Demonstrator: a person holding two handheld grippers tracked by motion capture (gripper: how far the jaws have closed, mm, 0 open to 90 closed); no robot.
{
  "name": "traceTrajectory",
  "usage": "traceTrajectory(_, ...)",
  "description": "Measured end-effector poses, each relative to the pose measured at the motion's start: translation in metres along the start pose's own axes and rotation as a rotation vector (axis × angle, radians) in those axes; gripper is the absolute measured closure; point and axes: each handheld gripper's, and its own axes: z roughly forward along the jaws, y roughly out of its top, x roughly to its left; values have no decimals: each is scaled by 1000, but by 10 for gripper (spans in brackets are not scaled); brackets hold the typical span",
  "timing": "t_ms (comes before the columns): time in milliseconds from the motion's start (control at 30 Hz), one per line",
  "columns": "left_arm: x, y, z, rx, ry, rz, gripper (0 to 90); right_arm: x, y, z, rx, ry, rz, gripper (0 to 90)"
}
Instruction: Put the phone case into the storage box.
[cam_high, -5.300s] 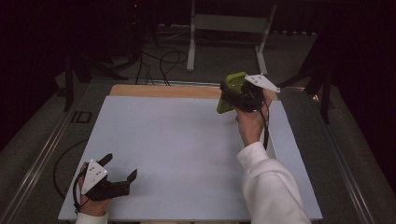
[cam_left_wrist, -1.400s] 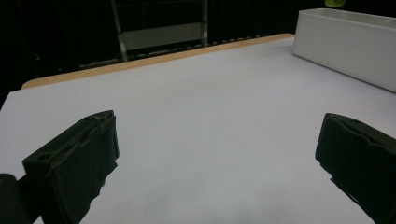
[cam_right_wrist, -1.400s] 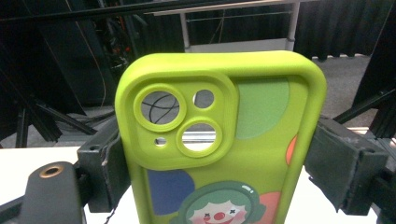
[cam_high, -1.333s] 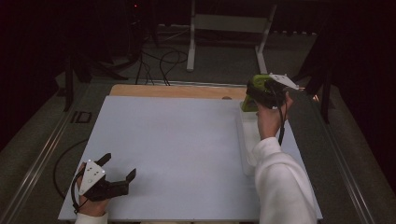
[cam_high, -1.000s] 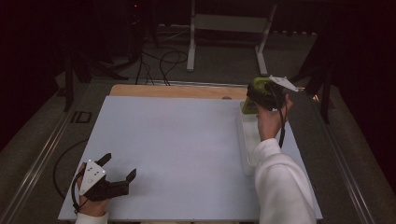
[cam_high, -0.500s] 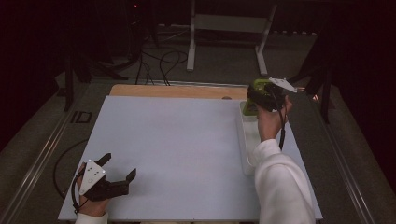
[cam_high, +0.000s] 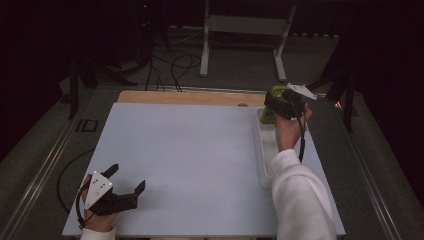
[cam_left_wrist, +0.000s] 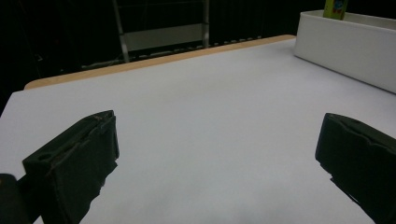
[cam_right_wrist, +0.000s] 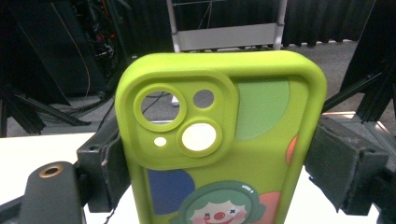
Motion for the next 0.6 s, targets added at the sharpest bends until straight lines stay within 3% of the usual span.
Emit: traceTrajectory(600, 1, 0, 0, 2, 2, 0, 0, 1, -10, 8, 29, -8, -14, 163)
